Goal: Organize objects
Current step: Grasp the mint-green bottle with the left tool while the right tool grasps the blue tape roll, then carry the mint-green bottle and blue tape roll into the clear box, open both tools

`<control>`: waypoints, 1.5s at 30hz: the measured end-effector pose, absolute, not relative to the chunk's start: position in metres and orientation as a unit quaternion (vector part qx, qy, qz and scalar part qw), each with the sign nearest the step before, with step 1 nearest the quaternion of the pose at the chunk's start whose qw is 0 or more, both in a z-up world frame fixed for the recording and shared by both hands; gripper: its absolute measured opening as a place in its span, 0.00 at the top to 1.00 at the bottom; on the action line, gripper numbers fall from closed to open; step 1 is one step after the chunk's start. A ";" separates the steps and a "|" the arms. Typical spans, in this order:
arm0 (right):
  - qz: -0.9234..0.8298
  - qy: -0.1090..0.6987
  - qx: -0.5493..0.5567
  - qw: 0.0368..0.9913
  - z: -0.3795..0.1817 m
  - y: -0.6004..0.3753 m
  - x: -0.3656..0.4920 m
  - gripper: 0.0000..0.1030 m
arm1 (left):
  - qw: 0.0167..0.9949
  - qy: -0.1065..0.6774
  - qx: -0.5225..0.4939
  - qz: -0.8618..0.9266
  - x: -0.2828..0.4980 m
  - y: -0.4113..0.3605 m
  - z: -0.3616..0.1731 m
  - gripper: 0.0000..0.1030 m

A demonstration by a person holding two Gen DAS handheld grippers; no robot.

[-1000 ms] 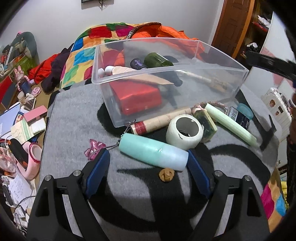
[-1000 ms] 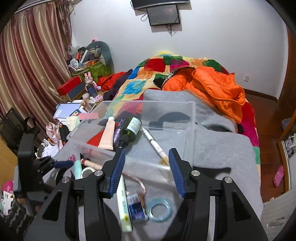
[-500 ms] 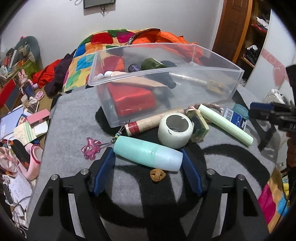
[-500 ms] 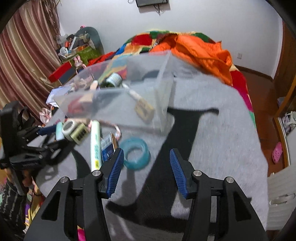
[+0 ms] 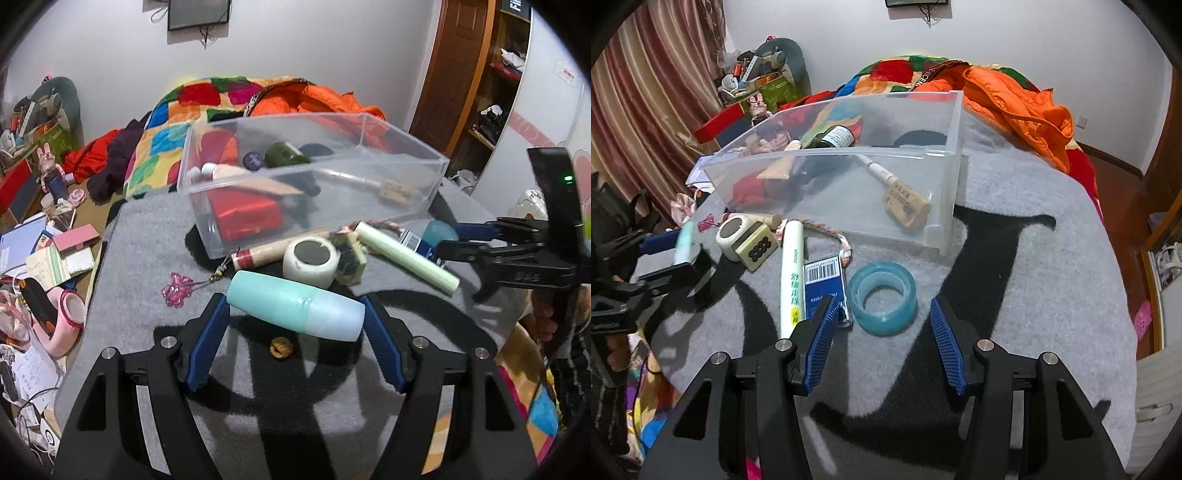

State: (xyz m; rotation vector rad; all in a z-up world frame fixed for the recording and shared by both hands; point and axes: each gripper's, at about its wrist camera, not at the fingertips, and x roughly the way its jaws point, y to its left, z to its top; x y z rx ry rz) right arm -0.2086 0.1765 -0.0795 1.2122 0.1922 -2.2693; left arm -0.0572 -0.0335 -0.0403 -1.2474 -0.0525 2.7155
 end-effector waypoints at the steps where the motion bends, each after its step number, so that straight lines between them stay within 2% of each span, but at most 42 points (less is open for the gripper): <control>1: -0.847 0.071 0.450 0.274 -0.080 0.175 -0.210 0.53 | 0.077 -0.018 -0.411 0.908 -0.056 -0.033 -0.037 0.30; 2: -0.848 0.067 0.450 0.272 -0.081 0.175 -0.212 0.53 | 0.078 -0.019 -0.408 0.909 -0.056 -0.032 -0.034 0.30; 5: -0.846 0.052 0.451 0.278 -0.081 0.176 -0.215 0.65 | 0.077 -0.023 -0.397 0.914 -0.056 -0.032 -0.026 0.30; 31: -0.892 0.003 0.330 0.309 0.017 0.167 -0.219 0.65 | 0.053 -0.062 -0.329 0.941 -0.090 -0.046 0.024 0.30; 45: -0.886 0.017 0.354 0.299 -0.001 0.136 -0.257 0.65 | 0.033 -0.081 -0.361 0.928 -0.139 -0.056 0.002 0.30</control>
